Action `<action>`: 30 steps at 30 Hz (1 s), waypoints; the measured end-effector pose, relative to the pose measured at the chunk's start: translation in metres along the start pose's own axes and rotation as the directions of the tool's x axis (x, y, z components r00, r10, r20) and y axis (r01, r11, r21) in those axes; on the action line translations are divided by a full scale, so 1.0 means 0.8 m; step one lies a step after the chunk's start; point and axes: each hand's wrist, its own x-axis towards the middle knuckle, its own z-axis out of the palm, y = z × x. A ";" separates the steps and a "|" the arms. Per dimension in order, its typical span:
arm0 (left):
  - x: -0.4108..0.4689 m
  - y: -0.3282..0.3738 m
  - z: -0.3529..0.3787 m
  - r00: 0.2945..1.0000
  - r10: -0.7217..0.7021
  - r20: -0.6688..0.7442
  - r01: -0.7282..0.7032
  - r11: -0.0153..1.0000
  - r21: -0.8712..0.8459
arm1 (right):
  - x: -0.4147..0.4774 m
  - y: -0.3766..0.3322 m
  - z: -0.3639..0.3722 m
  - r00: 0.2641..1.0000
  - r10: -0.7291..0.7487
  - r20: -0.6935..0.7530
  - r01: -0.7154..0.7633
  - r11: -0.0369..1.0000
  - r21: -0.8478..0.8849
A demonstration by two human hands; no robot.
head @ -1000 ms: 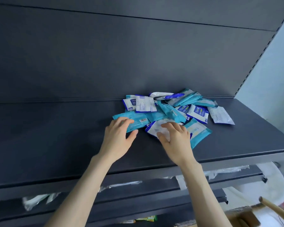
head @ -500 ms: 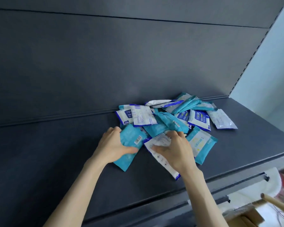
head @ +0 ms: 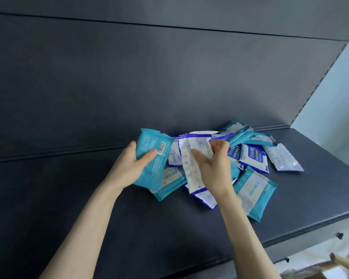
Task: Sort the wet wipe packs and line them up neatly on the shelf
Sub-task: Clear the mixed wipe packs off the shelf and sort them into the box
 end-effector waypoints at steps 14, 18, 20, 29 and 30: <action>0.073 -0.022 0.010 0.990 -0.076 0.116 0.078 0.997 -0.014 | 0.057 0.009 0.049 0.936 0.217 0.278 -0.142 0.953 -0.266; 0.064 -0.016 -0.009 0.967 -0.142 0.211 0.160 0.985 -0.070 | 0.054 0.016 0.052 0.948 0.191 0.256 -0.145 0.971 -0.188; 0.054 -0.011 -0.013 0.974 -0.126 0.189 0.149 0.983 -0.110 | 0.052 0.018 0.055 0.971 0.089 0.223 -0.075 0.995 -0.069; -0.032 0.017 -0.025 0.979 -0.026 -0.201 -0.034 0.956 -0.292 | 0.007 -0.015 0.013 0.974 0.030 0.223 -0.134 0.873 0.469; -0.043 0.020 -0.025 0.982 -0.009 -0.190 -0.055 0.944 -0.325 | -0.003 -0.019 0.004 0.974 0.023 0.227 -0.131 0.870 0.476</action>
